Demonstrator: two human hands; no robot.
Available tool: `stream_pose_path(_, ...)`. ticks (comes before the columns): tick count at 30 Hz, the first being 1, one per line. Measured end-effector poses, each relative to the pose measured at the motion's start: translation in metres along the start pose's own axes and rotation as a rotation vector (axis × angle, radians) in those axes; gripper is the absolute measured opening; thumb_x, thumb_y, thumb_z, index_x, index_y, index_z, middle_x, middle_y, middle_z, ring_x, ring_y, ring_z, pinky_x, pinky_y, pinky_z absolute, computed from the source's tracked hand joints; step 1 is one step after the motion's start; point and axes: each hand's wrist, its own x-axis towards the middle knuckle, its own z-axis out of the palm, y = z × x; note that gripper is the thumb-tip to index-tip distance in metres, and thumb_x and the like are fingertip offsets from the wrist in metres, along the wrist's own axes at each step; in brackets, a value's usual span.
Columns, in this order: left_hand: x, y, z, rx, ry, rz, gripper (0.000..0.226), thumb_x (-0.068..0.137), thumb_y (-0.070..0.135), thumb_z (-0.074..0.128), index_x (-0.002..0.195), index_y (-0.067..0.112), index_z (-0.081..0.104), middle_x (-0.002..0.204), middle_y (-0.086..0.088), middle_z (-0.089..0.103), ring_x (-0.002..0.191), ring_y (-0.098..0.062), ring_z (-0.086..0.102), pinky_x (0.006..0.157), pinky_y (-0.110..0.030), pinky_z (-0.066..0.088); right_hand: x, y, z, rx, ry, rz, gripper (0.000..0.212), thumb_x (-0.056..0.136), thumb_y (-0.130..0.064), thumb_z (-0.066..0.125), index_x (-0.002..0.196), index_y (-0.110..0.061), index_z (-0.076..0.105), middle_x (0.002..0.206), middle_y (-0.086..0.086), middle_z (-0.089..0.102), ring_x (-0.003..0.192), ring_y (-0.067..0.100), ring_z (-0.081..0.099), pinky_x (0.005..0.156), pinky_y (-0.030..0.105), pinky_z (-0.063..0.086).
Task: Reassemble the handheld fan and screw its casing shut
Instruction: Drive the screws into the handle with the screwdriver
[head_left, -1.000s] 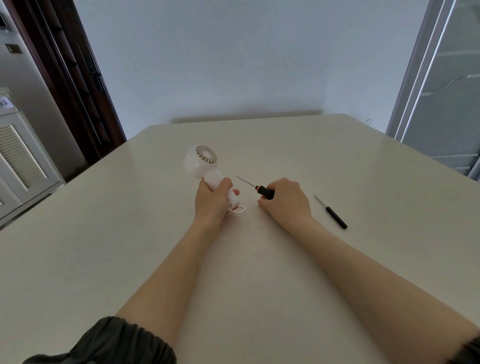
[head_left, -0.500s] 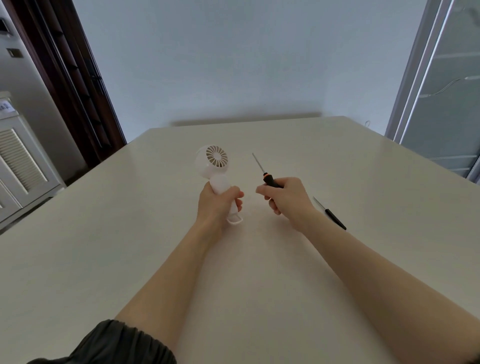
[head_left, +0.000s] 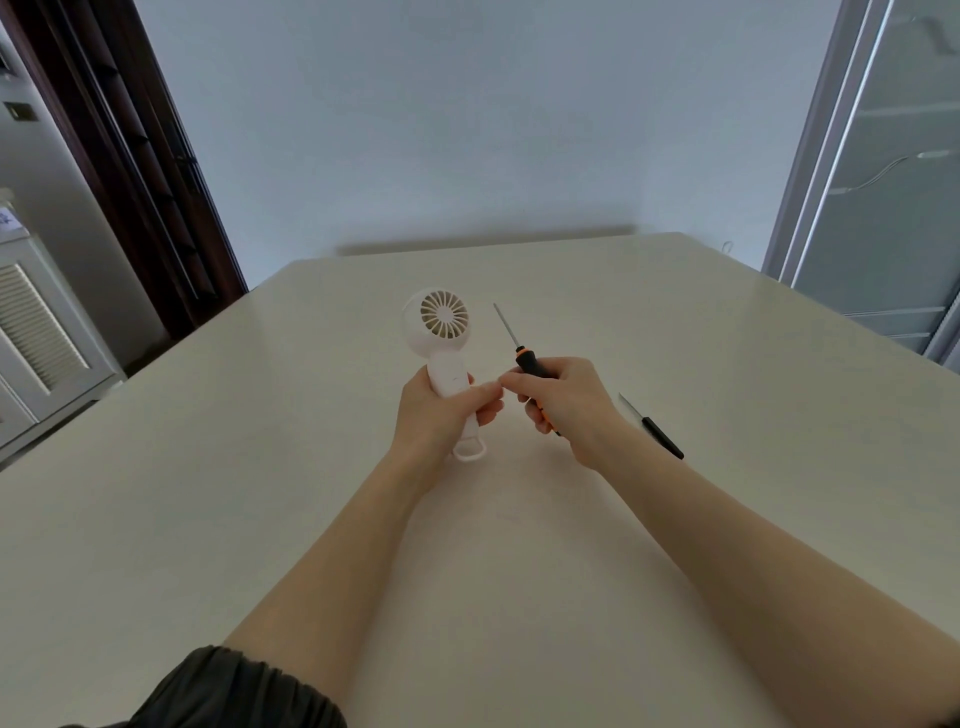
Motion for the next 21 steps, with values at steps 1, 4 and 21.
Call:
stream_pose_path(1,0.0,0.0,0.0,-0.007,0.003,-0.006,0.023,0.079,0.004,0.074,0.084,0.007,0.051,0.079,-0.013,0.066,0.065,-0.016,0.07,0.063,-0.025,0.058,0.0,0.0,0.0,-0.009,-0.001,-0.017,0.013,0.084,-0.009,0.064,0.071,-0.011,0.064,0.059,0.001,0.05,0.034,0.006,0.039,0.036,0.015,0.031)
stream_pose_path(4,-0.001,0.001,0.001,-0.033,0.01,-0.027,0.024,0.078,0.005,0.075,0.083,0.007,0.052,0.081,-0.014,0.066,0.066,-0.016,0.07,0.062,-0.024,0.057,0.001,0.001,0.001,-0.069,0.004,-0.067,0.015,0.083,-0.01,0.064,0.068,-0.014,0.065,0.06,0.0,0.051,0.041,0.008,0.04,0.042,0.018,0.033)
stream_pose_path(21,0.007,0.002,-0.009,-0.18,0.18,-0.036,0.028,0.075,-0.004,0.073,0.077,0.011,0.05,0.073,-0.005,0.06,0.059,-0.012,0.066,0.061,-0.021,0.056,0.001,0.008,-0.01,-0.596,0.109,-0.174,0.009,0.08,-0.021,0.055,0.075,-0.016,0.062,0.062,-0.002,0.052,0.058,0.019,0.047,0.052,0.025,0.032)
